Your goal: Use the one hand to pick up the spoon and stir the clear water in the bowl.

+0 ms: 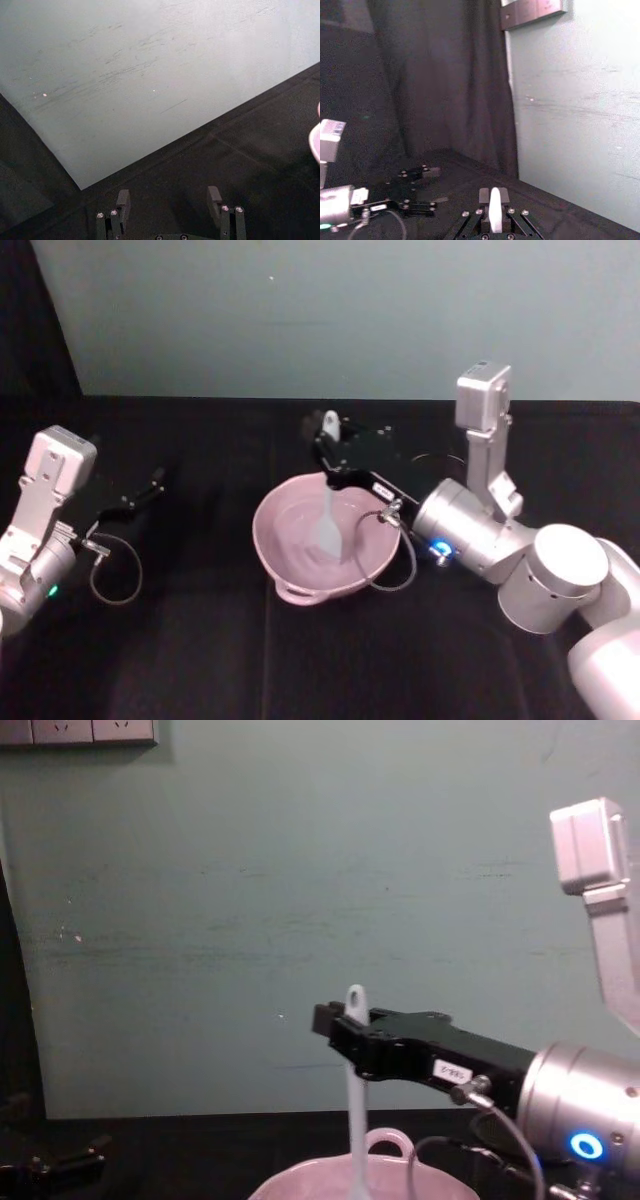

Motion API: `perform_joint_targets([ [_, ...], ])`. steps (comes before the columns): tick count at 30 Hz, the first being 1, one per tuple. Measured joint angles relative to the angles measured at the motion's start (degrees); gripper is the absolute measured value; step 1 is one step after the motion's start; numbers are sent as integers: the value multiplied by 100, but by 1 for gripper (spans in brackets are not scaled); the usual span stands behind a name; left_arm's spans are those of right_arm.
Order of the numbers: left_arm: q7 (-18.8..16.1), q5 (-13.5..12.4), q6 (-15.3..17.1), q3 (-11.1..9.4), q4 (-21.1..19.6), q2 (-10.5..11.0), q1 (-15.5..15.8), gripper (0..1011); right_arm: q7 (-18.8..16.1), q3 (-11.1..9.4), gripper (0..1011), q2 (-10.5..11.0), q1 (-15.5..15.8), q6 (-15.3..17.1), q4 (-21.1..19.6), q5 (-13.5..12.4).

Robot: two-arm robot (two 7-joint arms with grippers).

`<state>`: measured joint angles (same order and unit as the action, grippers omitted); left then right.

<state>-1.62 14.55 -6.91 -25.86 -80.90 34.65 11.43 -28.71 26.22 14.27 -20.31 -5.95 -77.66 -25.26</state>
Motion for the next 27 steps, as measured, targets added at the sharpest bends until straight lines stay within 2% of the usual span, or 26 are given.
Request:
perform_joint_targets([
  [7, 0, 0, 0, 0, 0, 0, 0, 1011, -56, 181, 111, -187, -169, 2, 157, 36],
  [12, 0, 0, 0, 0, 0, 0, 0, 1011, -52, 223, 111, -313, -331, -20, 341, 52],
  [20, 0, 0, 0, 0, 0, 0, 0, 1011, -16, 203, 111, -450, -639, -42, 728, 87],
  [27, 0, 0, 0, 0, 0, 0, 0, 1011, 39, 79, 111, -482, -848, -62, 1066, 111],
])
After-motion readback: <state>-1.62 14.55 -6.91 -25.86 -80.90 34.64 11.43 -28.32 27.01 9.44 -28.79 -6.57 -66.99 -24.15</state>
